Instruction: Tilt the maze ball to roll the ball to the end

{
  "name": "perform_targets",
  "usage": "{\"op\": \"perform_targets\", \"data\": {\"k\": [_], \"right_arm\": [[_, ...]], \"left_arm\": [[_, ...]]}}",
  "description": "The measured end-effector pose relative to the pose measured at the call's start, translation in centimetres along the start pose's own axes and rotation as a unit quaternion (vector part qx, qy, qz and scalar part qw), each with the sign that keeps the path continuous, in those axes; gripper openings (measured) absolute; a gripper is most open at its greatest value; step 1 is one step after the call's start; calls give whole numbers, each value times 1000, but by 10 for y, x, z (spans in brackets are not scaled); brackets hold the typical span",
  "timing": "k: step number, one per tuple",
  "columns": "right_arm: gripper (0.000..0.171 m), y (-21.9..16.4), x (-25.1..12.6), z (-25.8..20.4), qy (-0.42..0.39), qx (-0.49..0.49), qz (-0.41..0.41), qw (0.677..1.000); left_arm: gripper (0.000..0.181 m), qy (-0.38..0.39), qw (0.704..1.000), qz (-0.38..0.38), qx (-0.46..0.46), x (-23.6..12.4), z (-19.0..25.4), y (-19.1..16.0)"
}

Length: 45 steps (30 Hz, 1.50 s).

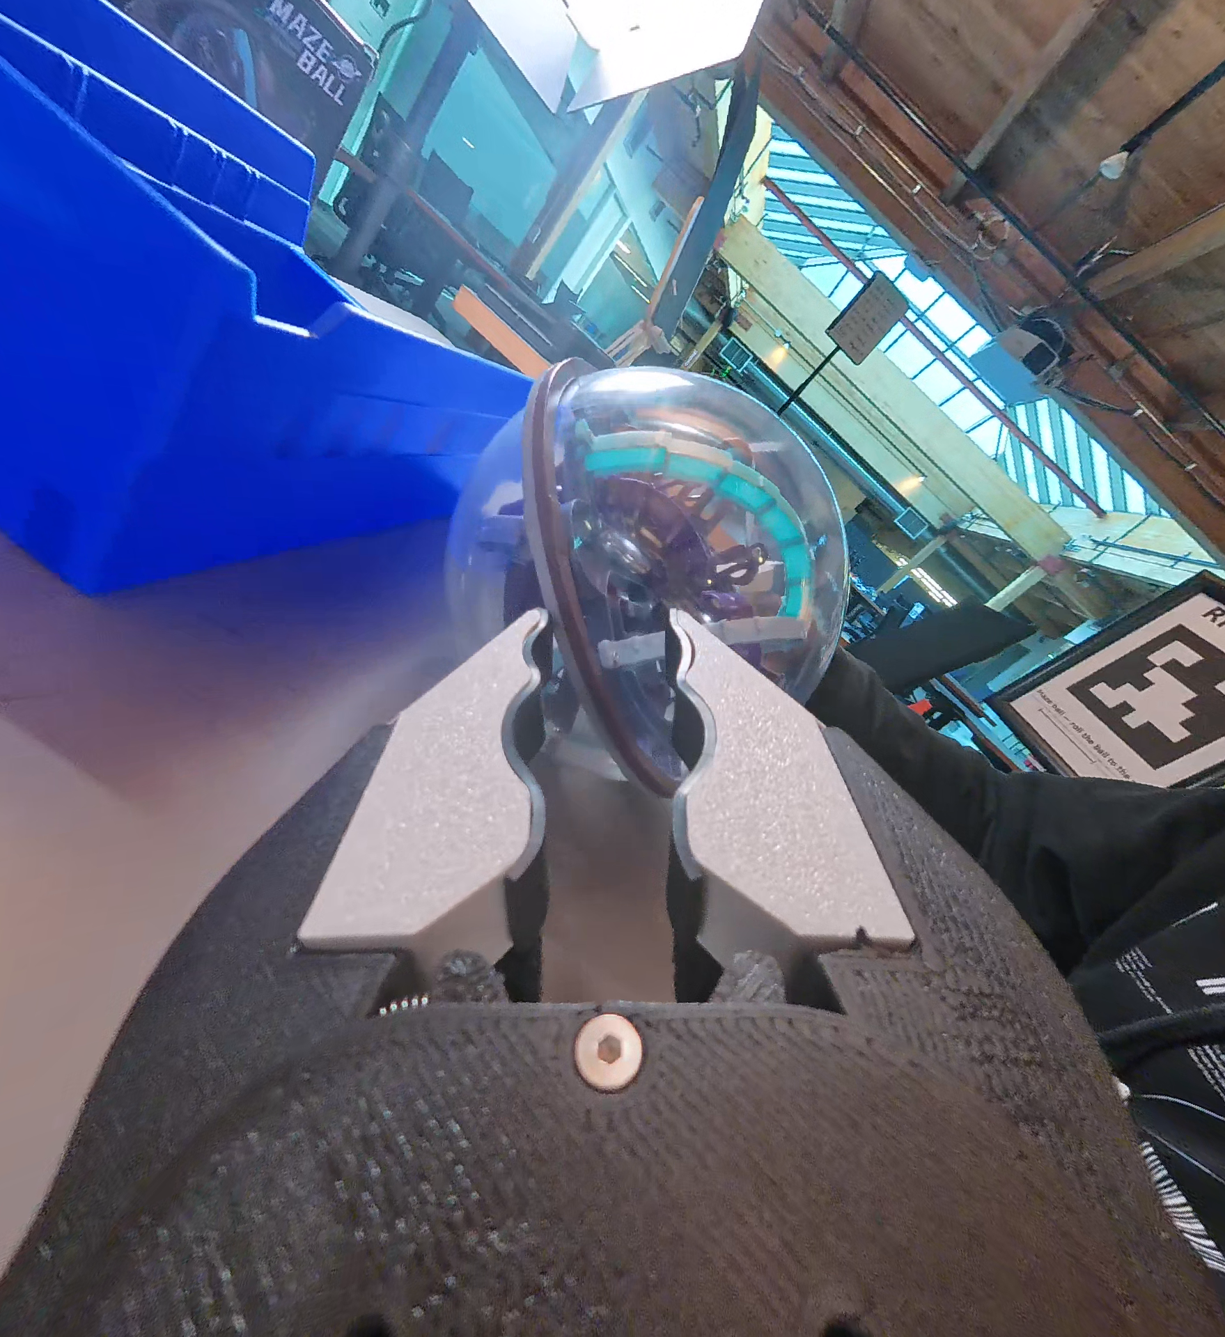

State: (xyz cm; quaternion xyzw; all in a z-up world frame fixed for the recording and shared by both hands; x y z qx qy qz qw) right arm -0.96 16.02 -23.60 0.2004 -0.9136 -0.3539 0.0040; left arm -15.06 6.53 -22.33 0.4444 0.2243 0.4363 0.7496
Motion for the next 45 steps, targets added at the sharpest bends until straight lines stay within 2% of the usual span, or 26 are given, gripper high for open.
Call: {"op": "perform_targets", "data": {"k": [7,12,16,17,23,26,27,28,29,30,32,33,37,40,43,45], "right_arm": [[7,6,0,7,-9,23,14,1000],[9,16,-1,18,-20,64,40,997],[48,17,-3,24,-35,90,35,995],[53,15,-4,25,-41,87,26,995],[42,-18,9,5,2,68,-72,995],[27,-21,21,-3,25,61,-77,995],[26,-22,23,-3,26,60,-80,995],[22,-24,24,-2,25,58,-80,995],[13,-25,25,-2,26,59,-78,995],[11,-25,25,-2,27,61,-74,995],[11,-23,24,-2,25,61,-69,995],[11,-21,23,-1,22,61,-66,996],[7,-6,15,-1,28,69,-21,997],[5,4,8,-1,33,66,-6,997],[5,6,5,3,34,77,-3,996],[5,6,3,6,35,90,2,995]], "left_arm": [[20,3,1000,-7,3,1,0,-2],[6,-9,1000,-24,-6,1,4,-5],[0,1,1000,-14,-15,-3,-1,-2],[2,3,1000,-5,-18,-5,-3,1],[33,27,998,39,-28,-8,-19,16],[32,-2,998,25,-57,2,-16,12],[26,-1,998,29,-63,2,-17,13],[10,-23,998,23,-62,2,-11,12],[2,-48,997,11,-63,3,-2,8],[0,-60,996,5,-64,5,3,6],[0,-73,995,-21,-67,7,10,-2],[3,-53,996,-23,-61,6,5,-2],[26,-7,996,39,-76,-5,-21,18],[32,-15,994,43,-103,-2,-27,20],[33,-47,991,9,-121,11,-19,10],[31,-65,986,15,-150,13,-16,10]]}}
Point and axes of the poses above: each gripper's, where its closed fingertips meet, x out along the fingers, y out of its top, z = x × y across the jaws, the point moved 1 cm from there along -x, back along the fingers, and after that the axes turned 9 degrees about x, right-handed, at the moved point
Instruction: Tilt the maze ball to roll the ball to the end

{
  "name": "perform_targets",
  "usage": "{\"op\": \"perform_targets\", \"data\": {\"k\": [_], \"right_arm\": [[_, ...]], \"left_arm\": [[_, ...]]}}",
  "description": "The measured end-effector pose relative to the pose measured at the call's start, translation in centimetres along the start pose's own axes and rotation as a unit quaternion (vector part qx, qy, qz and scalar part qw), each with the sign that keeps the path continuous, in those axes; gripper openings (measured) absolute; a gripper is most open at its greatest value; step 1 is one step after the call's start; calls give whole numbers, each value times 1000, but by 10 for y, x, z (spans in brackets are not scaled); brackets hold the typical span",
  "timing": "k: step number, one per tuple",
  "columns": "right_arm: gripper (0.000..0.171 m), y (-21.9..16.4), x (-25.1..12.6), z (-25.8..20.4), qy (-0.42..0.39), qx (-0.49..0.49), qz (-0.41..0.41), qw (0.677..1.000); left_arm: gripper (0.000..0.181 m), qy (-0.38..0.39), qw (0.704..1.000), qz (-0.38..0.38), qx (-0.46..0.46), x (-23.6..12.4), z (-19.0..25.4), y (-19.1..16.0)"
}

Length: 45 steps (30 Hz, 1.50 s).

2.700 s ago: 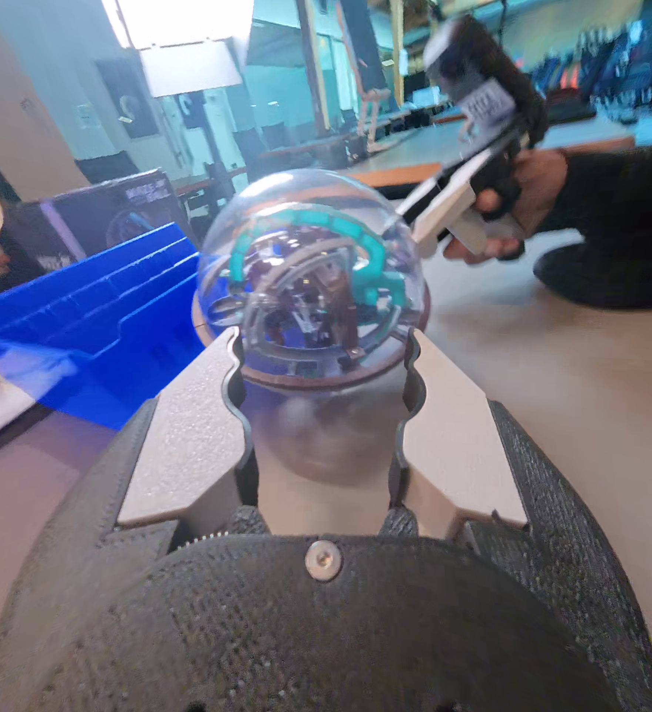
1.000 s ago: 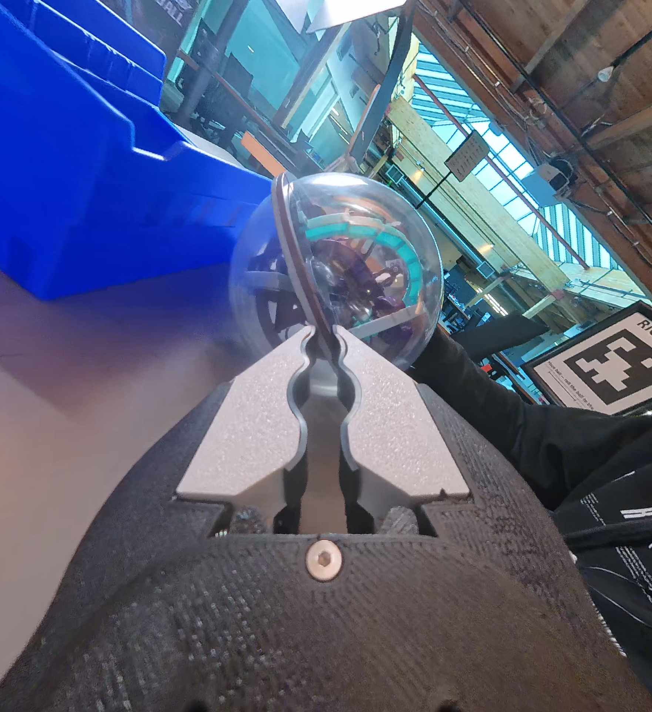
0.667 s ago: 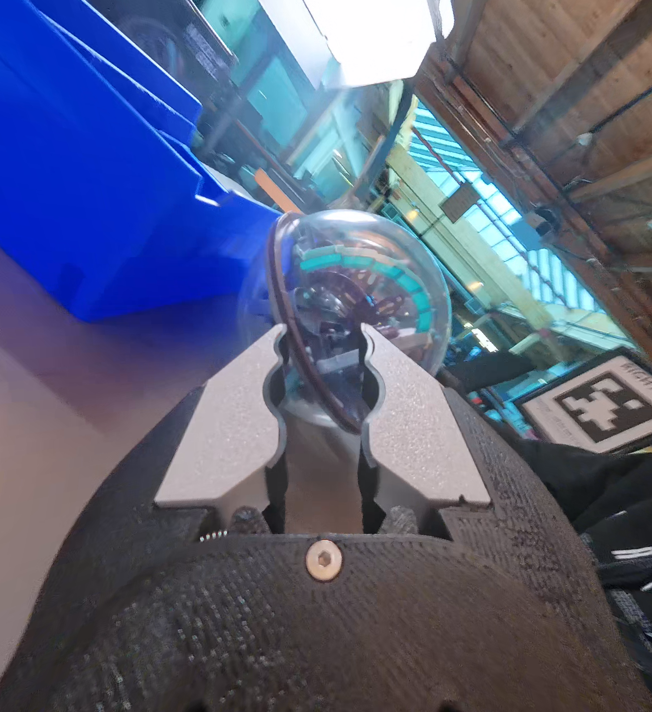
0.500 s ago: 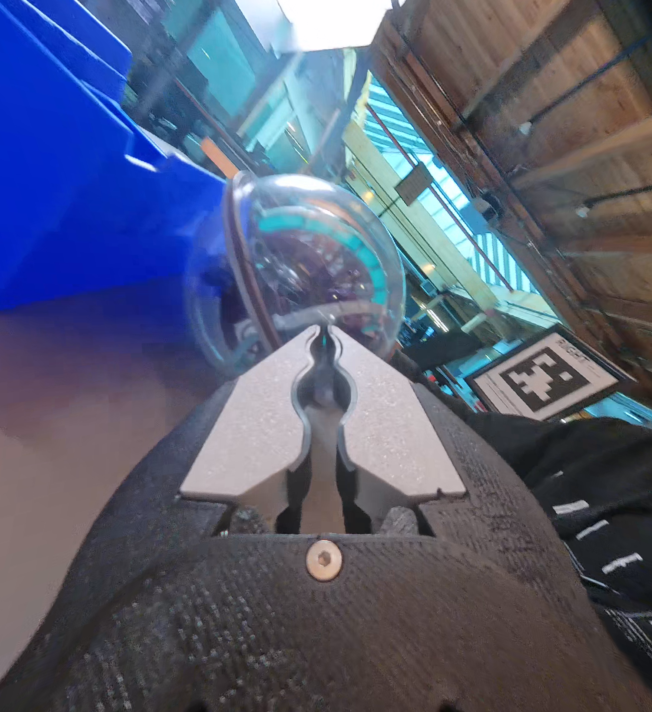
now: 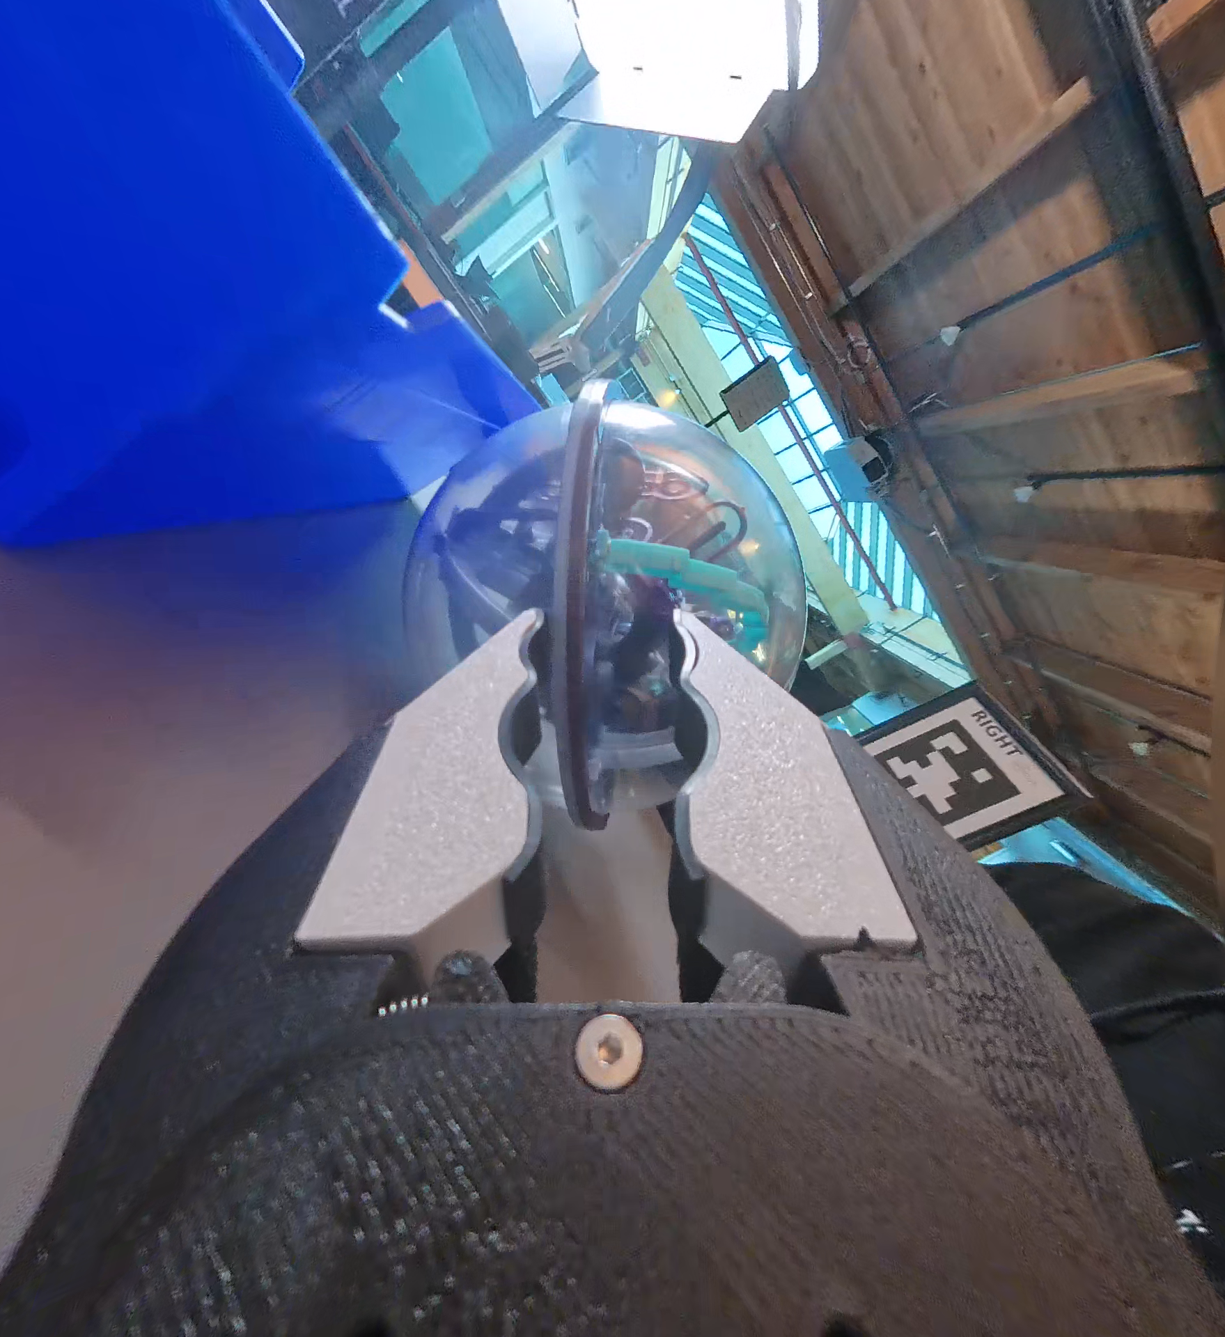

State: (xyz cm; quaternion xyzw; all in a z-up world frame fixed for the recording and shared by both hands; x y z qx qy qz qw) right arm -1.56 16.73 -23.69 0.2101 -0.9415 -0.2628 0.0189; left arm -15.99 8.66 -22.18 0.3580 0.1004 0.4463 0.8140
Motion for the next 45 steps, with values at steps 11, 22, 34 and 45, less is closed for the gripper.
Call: {"op": "perform_targets", "data": {"k": [11,22,34,45], "right_arm": [[5,9,-11,-4,38,56,30,997],[6,68,-19,-96,81,-103,100,986],[6,114,-13,-250,117,-347,172,914],[5,93,-47,-308,43,-496,224,838]], "left_arm": [[7,-15,998,-23,50,2,16,-12],[7,-63,976,16,206,14,104,51],[7,-93,889,89,440,-3,241,114],[7,-142,860,81,484,14,249,86]]}}
Point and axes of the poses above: each gripper's, where its closed fingertips meet, x out along the fingers, y out of its top, z = x × y across the jaws, the point moved 1 cm from there along -x, back along the fingers, and after that the axes turned 9 degrees about x, right-handed, at the moved point
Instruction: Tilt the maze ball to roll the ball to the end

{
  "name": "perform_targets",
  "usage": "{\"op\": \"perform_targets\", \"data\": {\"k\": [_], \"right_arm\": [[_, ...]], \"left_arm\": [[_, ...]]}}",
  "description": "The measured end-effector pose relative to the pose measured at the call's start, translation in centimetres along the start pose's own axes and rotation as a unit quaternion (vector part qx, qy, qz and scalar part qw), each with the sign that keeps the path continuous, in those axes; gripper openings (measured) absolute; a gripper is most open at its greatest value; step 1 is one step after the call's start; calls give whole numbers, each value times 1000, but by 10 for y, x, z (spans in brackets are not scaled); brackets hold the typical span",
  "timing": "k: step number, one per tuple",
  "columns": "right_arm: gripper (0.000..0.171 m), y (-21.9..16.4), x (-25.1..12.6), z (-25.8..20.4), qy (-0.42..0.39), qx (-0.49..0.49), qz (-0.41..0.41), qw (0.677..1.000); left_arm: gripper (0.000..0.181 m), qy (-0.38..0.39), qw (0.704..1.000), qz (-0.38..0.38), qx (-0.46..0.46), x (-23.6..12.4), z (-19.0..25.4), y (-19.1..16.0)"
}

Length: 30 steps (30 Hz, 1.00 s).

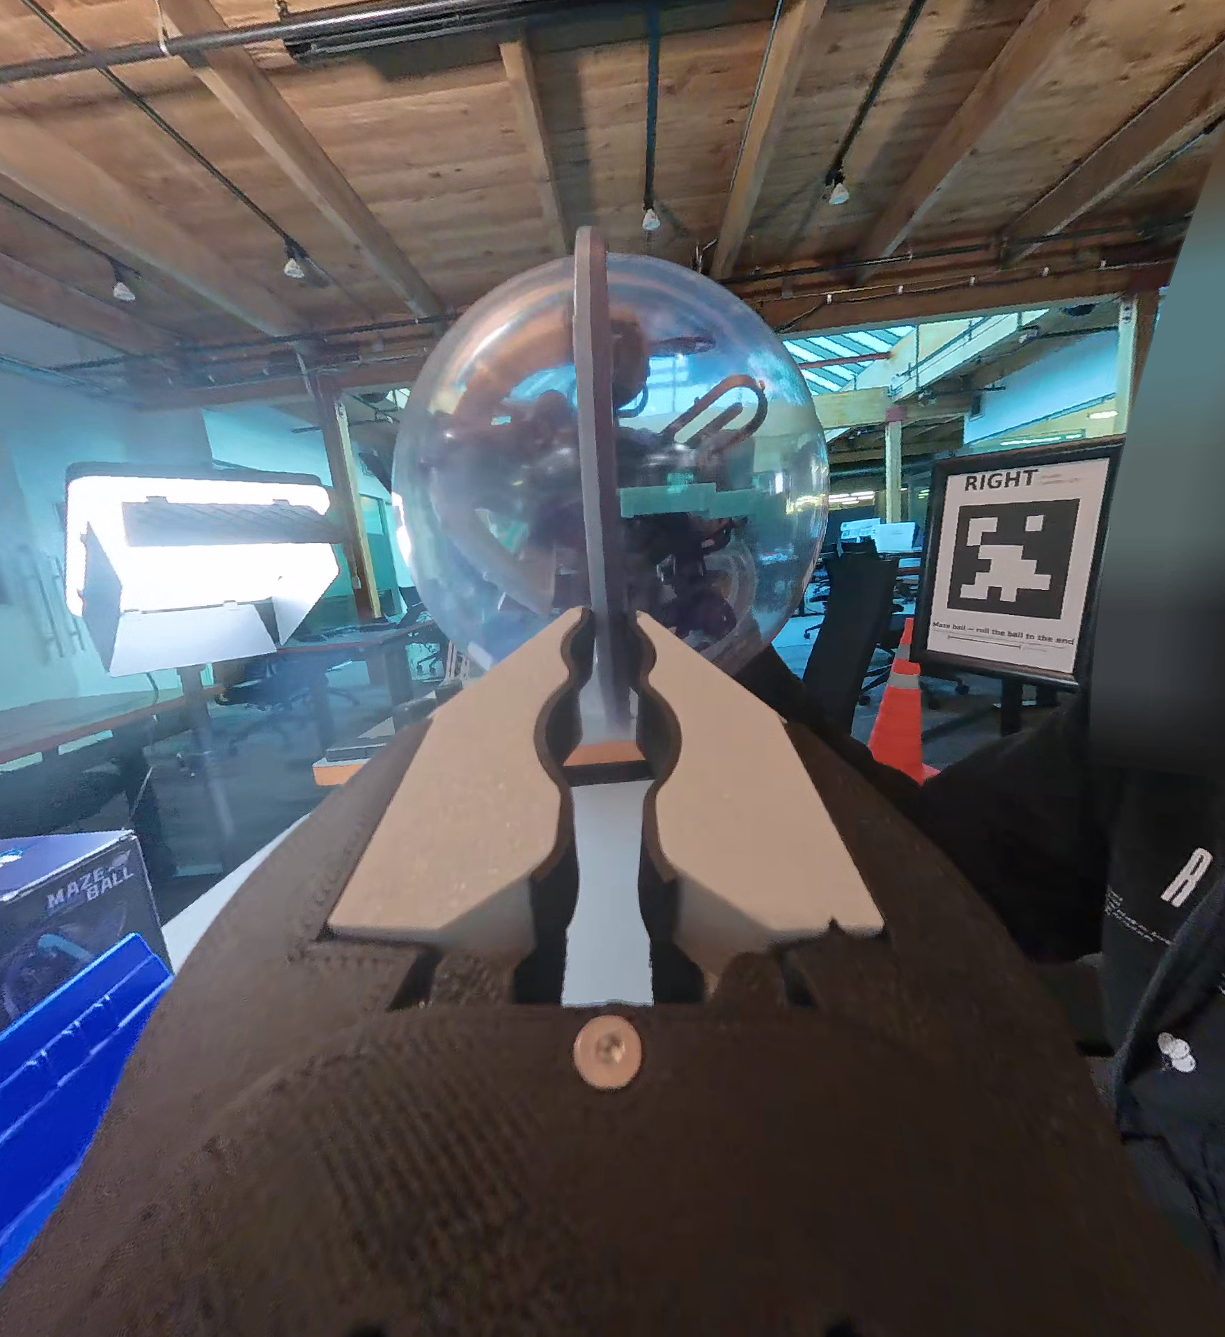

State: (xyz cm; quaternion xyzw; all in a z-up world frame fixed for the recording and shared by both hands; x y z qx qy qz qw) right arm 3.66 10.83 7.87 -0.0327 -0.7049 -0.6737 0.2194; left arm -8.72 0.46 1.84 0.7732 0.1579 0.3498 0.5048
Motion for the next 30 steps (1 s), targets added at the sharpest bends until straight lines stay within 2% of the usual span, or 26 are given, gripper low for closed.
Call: {"op": "perform_targets", "data": {"k": [6,14,19,26,30], "right_arm": [[4,7,-3,-9,-1,-56,16,998],[0,-4,8,2,-33,-65,33,997],[0,-9,16,-2,13,-1,53,999],[0,-16,18,-10,79,13,75,994],[0,-29,22,-5,79,19,63,995]], "left_arm": [[7,9,998,7,58,2,11,13],[7,38,992,-6,119,-4,22,42],[7,45,990,-5,131,-11,21,53],[7,24,988,15,154,-18,27,61],[7,21,994,38,103,-25,16,58]]}}
Point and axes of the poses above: each gripper's, where its closed fingertips meet, x out along the fingers, y out of its top, z = x × y across the jaws, the point moved 1 cm from there along -x, back along the fingers, and after that the axes turned 9 degrees about x, right-handed, at the moved point
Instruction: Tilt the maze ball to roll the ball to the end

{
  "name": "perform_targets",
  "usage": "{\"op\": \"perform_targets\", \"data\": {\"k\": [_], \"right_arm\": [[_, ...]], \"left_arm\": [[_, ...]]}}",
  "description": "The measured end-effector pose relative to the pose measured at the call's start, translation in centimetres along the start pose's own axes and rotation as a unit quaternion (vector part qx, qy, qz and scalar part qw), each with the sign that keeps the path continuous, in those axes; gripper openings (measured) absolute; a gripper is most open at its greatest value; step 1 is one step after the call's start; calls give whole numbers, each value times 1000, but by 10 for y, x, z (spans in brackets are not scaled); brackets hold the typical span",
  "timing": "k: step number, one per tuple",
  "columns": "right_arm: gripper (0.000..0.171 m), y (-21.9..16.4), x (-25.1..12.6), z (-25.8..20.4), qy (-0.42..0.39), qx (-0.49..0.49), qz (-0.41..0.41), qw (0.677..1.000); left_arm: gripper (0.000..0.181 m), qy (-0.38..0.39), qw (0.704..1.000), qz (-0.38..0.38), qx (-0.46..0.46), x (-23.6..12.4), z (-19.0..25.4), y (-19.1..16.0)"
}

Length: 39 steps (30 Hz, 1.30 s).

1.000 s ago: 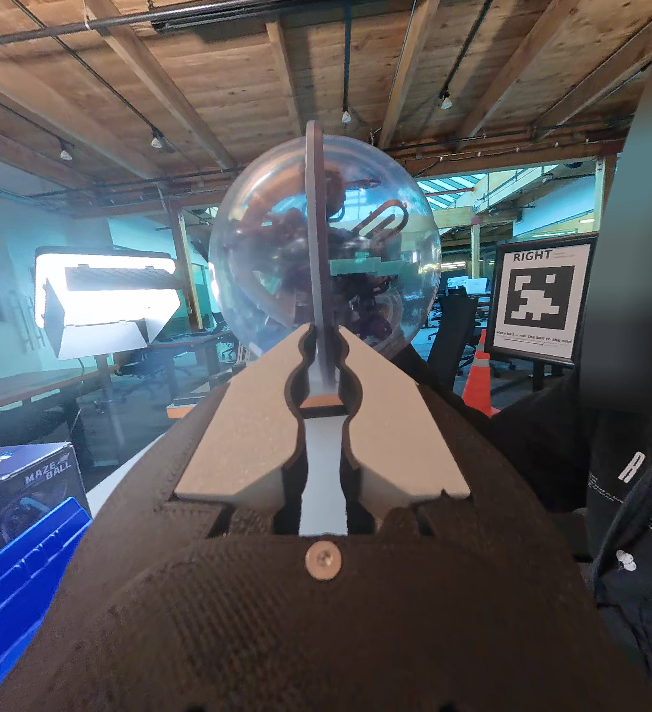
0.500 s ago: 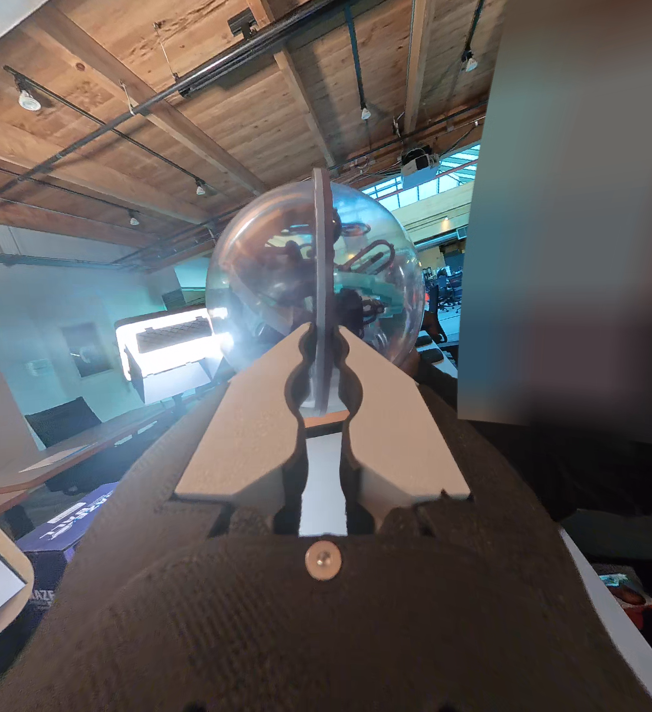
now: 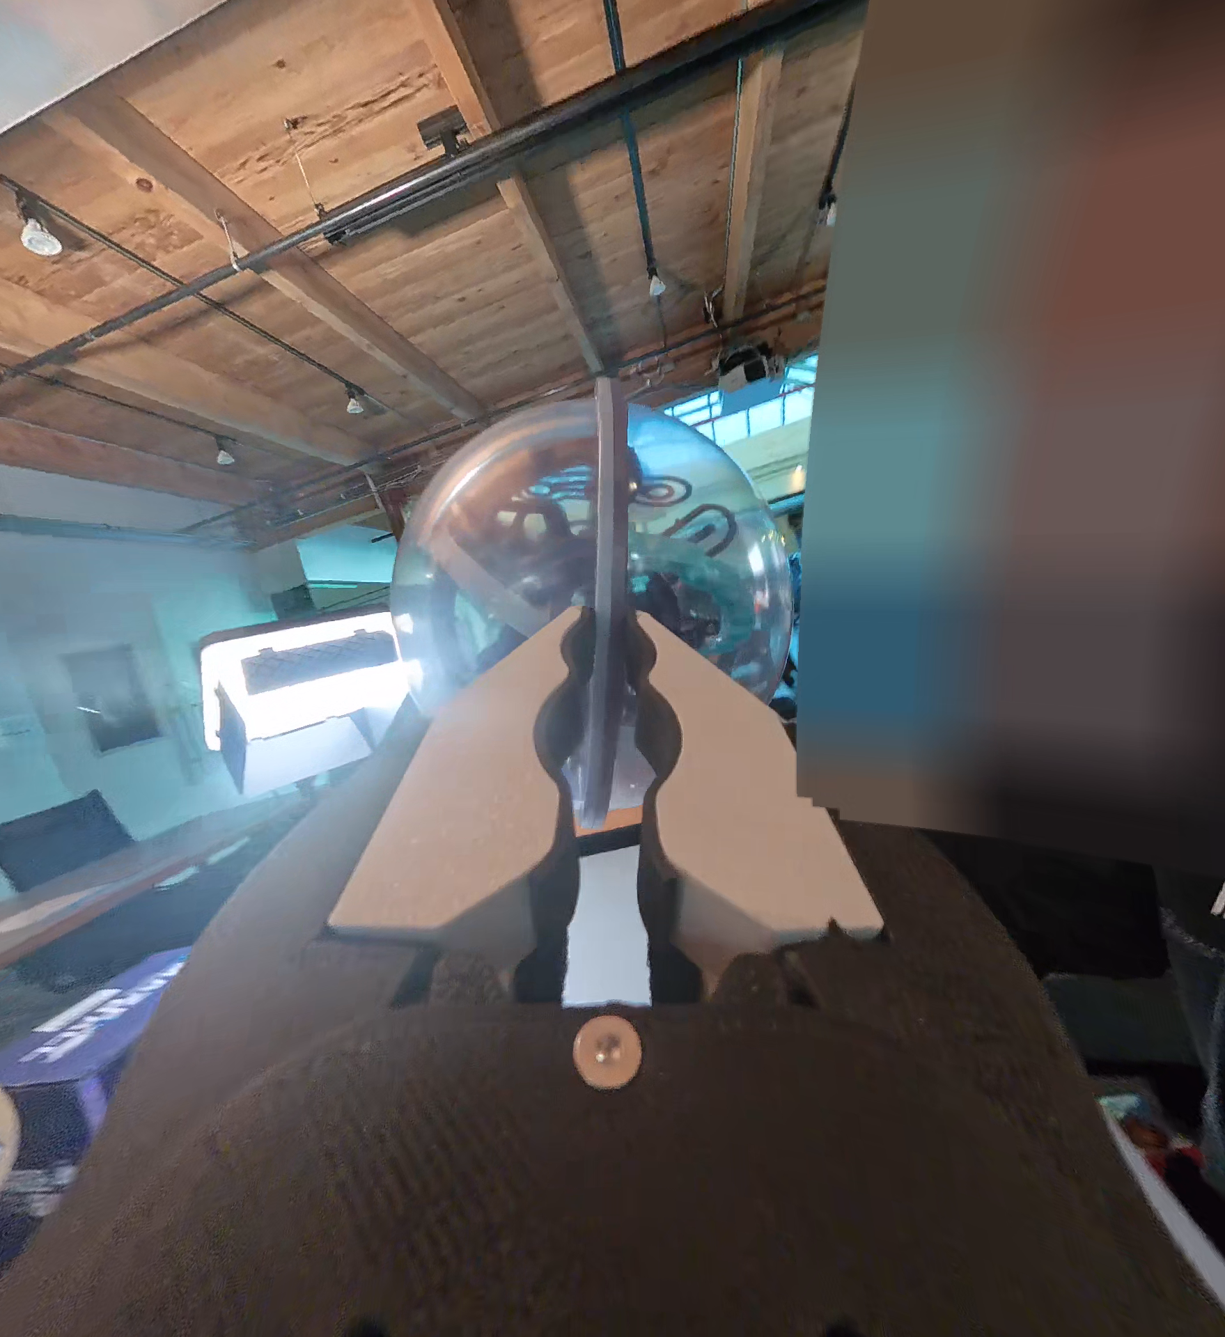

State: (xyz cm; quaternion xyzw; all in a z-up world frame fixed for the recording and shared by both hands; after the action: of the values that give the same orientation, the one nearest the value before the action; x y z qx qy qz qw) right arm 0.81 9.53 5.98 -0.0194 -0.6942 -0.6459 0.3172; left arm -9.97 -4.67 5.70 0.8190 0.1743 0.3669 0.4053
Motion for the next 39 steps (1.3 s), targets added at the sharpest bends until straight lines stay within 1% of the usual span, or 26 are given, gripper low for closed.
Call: {"op": "perform_targets", "data": {"k": [2,8,11,13,17,18,19,22,25,26,29,32,33,34,35,37,39], "right_arm": [[1,-8,2,3,-2,6,-11,1000],[5,-32,6,10,11,71,-33,997],[12,-43,10,11,21,94,-38,995],[12,-47,12,11,24,103,-27,994],[5,-48,10,18,18,104,9,994],[1,-48,8,19,14,98,11,995],[1,-50,7,20,13,97,6,995],[1,-66,-1,20,-5,118,-30,993],[0,-102,-24,23,-57,182,-73,979],[0,-114,-35,22,-70,206,-80,973],[0,-150,-66,16,-109,263,-109,953],[0,-179,-81,1,-107,299,-142,938],[0,-192,-82,-5,-107,305,-169,931],[0,-204,-84,-8,-110,298,-193,928],[0,-208,-86,-7,-114,290,-188,931],[0,-213,-93,-5,-109,305,-198,925],[0,-212,-98,-1,-113,281,-202,931]], "left_arm": [[7,1,999,21,-43,-5,-7,-4],[7,2,987,72,-147,-27,-21,-24],[6,-7,981,99,-168,-36,-25,-28],[6,-18,977,119,-177,-38,-25,-27],[6,-33,976,117,-183,-38,-20,-33],[6,-32,975,112,-188,-38,-19,-37],[6,-29,974,107,-196,-40,-18,-41],[6,-8,969,79,-233,-51,-14,-61],[6,25,954,17,-298,-65,0,-99],[6,33,946,-9,-322,-71,7,-115],[6,46,909,-72,-409,-86,28,-159],[6,41,887,-133,-441,-95,48,-197],[6,33,886,-162,-433,-95,56,-210],[4,33,892,-150,-425,-93,56,-213],[6,30,879,-165,-447,-95,56,-219],[6,20,887,-187,-423,-97,58,-221],[6,3,898,-197,-393,-97,63,-217]]}}
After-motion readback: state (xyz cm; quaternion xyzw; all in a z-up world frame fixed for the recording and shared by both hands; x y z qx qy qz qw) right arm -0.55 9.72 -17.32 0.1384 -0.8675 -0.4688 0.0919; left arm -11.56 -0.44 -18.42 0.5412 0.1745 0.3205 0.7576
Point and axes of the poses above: each gripper's, where its closed fingertips meet, x out along the fingers, y out of its top, z = x × y across the jaws, the point moved 1 cm from there along -x, back along the fingers, and after that the axes turned 9 degrees about x, right-handed, at the moved point
